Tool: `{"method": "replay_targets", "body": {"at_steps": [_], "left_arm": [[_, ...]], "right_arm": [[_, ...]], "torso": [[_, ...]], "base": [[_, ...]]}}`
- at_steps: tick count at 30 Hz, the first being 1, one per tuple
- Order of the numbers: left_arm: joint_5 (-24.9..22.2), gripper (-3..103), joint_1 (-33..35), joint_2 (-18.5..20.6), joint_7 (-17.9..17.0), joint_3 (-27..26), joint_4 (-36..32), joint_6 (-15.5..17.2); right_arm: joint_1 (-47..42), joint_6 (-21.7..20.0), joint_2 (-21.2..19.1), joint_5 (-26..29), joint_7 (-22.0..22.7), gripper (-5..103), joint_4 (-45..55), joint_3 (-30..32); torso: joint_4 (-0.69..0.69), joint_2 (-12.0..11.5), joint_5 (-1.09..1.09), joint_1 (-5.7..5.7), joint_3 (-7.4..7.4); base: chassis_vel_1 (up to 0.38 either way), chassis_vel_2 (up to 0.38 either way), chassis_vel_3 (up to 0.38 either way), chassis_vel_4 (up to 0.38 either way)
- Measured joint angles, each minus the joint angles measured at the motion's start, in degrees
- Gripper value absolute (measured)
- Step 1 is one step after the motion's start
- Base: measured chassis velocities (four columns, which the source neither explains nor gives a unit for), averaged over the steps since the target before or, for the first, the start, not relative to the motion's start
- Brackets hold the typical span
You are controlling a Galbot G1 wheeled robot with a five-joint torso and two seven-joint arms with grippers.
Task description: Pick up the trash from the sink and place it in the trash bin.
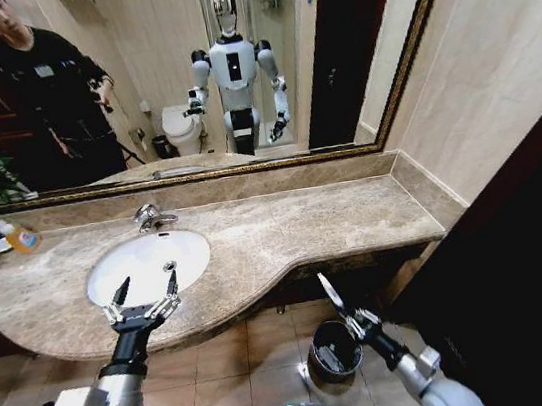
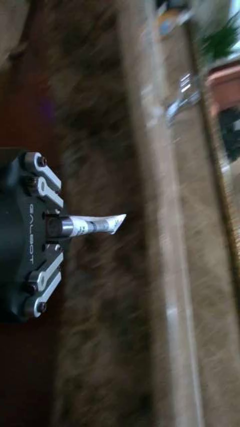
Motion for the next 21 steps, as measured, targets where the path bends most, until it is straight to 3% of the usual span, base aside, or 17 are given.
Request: {"method": "replay_targets", "body": {"at_steps": [2,7,21], "left_arm": [[0.0,100,0.0,0.0,0.0,0.0,0.0,0.0],[0.0,100,0.0,0.0,0.0,0.0,0.0,0.0],[0.0,100,0.0,0.0,0.0,0.0,0.0,0.0]], "right_arm": [[1.0,0.5,0.3,-0.8,0.4,18,-2.2,-0.1],[8.6,5.2,2.8,-6.2,4.7,18,-18.5,-1.0],[16.5,5.4,5.0,-13.4,13.7,14,-34.6,-5.3]], "torso": [[0.02,0.0,-0.01,0.0,0.0],[0.01,0.0,-0.01,0.01,0.01],[0.0,0.0,0.01,0.01,0.0]], "base": [[0.0,0.0,0.0,0.0],[0.0,0.0,0.0,0.0],[0.0,0.0,0.0,0.0]]}}
